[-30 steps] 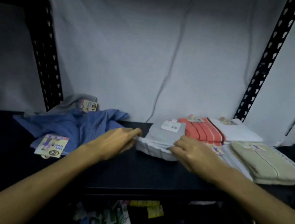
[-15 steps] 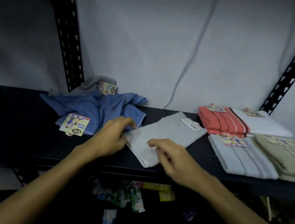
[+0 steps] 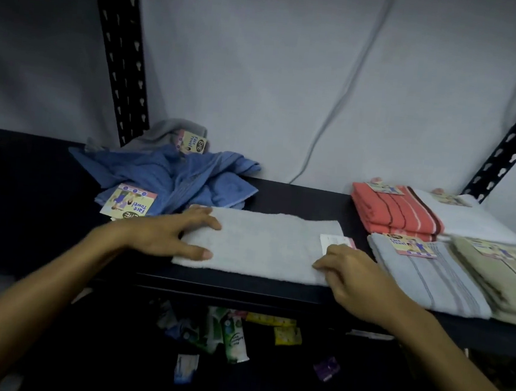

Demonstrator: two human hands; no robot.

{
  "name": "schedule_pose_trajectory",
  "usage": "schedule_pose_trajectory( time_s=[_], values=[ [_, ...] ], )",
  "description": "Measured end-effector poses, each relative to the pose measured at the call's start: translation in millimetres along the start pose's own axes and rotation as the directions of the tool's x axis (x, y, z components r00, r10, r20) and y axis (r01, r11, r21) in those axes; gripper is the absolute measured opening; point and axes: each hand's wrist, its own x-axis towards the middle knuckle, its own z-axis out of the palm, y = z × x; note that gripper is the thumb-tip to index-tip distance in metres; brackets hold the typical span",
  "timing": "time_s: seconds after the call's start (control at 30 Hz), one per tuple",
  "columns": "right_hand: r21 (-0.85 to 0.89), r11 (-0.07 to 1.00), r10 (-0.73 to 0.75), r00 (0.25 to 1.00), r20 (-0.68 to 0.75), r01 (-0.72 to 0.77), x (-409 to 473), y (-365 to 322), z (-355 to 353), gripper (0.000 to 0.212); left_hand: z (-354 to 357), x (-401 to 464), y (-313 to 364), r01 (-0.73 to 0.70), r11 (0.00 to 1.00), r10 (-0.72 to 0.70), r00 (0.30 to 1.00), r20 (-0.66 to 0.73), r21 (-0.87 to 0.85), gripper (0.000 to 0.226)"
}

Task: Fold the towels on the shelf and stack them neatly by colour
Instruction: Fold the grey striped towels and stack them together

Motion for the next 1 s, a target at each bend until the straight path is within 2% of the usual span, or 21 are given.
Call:
schedule_pose_trajectory(
  time_s=[0.03, 0.1, 0.2, 0.27, 0.33, 0.4, 0.43, 0.5, 0.6, 0.7, 0.8, 0.9, 1.0],
  values=[
    [0.052, 0.998, -0.036, 0.999, 0.022, 0.035, -2.2, -8.0, -4.4, 0.037, -10.8, -2.3, -5.5, 0.016, 1.0, -0.016, 1.0, 0.027, -0.007, 0.06],
    [0.103, 0.993, -0.057, 0.997, -0.054, 0.062, 3.4, -15.6, -7.1, 0.032, -24.4, -3.8, -6.4, 0.061, 0.998, -0.06, 0.997, 0.044, -0.014, 0.059],
    [0.095, 0.988, 0.139, 0.97, -0.199, -0.122, 19.0, -11.0, 2.5, 0.027, -21.1, 1.7, 15.7, 0.105, 0.982, -0.094, 0.992, -0.08, 0.159, 0.048],
    [0.129, 0.968, 0.237, 0.957, -0.168, -0.217, 23.6, -10.0, 14.0, 0.023, -0.4, 9.1, 46.4, 0.061, 0.964, 0.01, 0.965, -0.262, 0.26, 0.042],
    [0.122, 0.962, 0.259, 0.954, -0.152, -0.242, 23.5, -12.3, 25.9, 0.027, 28.6, 24.5, 83.5, -0.104, 0.966, 0.189, 0.907, -0.375, 0.237, 0.036],
    [0.038, 0.956, 0.294, 0.947, -0.128, -0.292, 20.6, -14.6, 30.5, 0.043, 57.4, 48.2, 119.7, -0.222, 0.951, 0.289, 0.886, -0.364, 0.216, 0.038],
    [-0.018, 0.954, 0.296, 0.948, -0.112, -0.3, 18.5, -14.8, 30.6, 0.05, 70.6, 63.8, 132.7, -0.232, 0.946, 0.299, 0.897, -0.327, 0.228, 0.042],
    [-0.092, 0.954, 0.279, 0.958, -0.071, -0.285, 13.1, -9.6, 31.8, 0.065, 90.6, 91.0, 147.7, -0.179, 0.95, 0.246, 0.934, -0.26, 0.255, 0.05],
    [-0.095, 0.95, 0.301, 0.953, 0.019, -0.298, 7.3, 2.5, 34.4, 0.06, 103.9, 108.5, 143.3, -0.069, 0.948, 0.14, 0.967, -0.213, 0.31, 0.057],
    [-0.124, 0.945, 0.312, 0.948, 0.062, -0.303, 6.5, 10.2, 36.1, 0.058, 100.5, 99.0, 127.2, 0.011, 0.941, 0.075, 0.968, -0.239, 0.338, 0.06],
    [-0.15, 0.951, 0.283, 0.957, 0.065, -0.271, 7.8, 12.1, 38.8, 0.07, 79.6, 81.5, 90.5, 0.102, 0.933, -0.009, 0.965, -0.26, 0.345, 0.061],
    [-0.133, 0.954, 0.281, 0.957, 0.07, -0.27, 8.6, 13.1, 37.8, 0.059, 50.5, 57.5, 44.1, 0.224, 0.904, -0.108, 0.944, -0.311, 0.365, 0.063],
    [-0.15, 0.959, 0.252, 0.966, 0.06, -0.241, 8.1, 13.5, 36.2, 0.063, 32.1, 29.7, 14.0, 0.335, 0.892, -0.237, 0.918, -0.319, 0.302, 0.064]
  ],
)
